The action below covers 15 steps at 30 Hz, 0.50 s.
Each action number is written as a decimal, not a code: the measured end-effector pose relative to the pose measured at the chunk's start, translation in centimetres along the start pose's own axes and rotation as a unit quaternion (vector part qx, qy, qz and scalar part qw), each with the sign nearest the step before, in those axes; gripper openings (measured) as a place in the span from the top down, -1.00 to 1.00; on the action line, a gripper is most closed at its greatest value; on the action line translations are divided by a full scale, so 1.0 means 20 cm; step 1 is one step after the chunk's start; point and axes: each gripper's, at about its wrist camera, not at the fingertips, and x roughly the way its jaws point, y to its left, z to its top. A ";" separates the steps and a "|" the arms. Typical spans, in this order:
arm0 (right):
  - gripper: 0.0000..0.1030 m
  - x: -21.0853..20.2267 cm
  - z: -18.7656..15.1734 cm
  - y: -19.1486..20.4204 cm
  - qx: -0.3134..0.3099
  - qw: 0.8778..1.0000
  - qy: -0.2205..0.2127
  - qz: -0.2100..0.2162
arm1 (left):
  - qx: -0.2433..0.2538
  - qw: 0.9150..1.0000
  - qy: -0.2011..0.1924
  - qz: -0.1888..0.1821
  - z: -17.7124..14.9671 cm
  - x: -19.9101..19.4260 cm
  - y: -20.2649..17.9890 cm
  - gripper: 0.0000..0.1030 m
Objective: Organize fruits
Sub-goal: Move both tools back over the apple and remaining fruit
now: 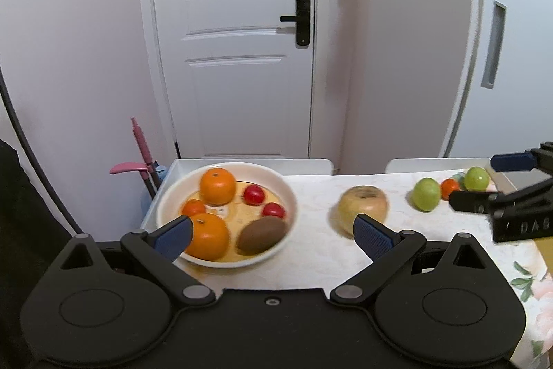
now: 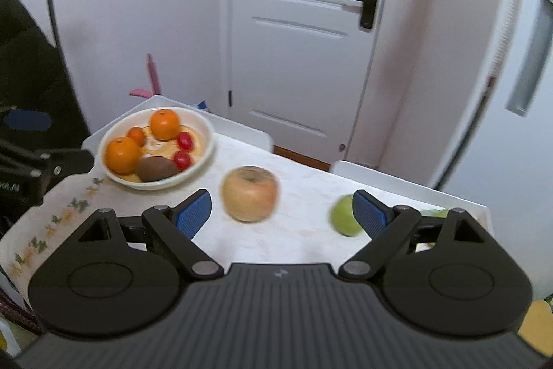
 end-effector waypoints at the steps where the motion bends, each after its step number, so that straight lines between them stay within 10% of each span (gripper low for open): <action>1: -1.00 -0.01 -0.01 -0.04 0.001 1.000 -0.001 -0.004 | 0.000 1.000 0.000 0.000 0.00 0.00 -0.04 -0.96; 15: -0.95 0.07 -0.18 -0.54 0.022 0.999 0.022 -0.013 | -0.011 1.000 0.007 0.014 0.00 0.20 -0.49 -0.96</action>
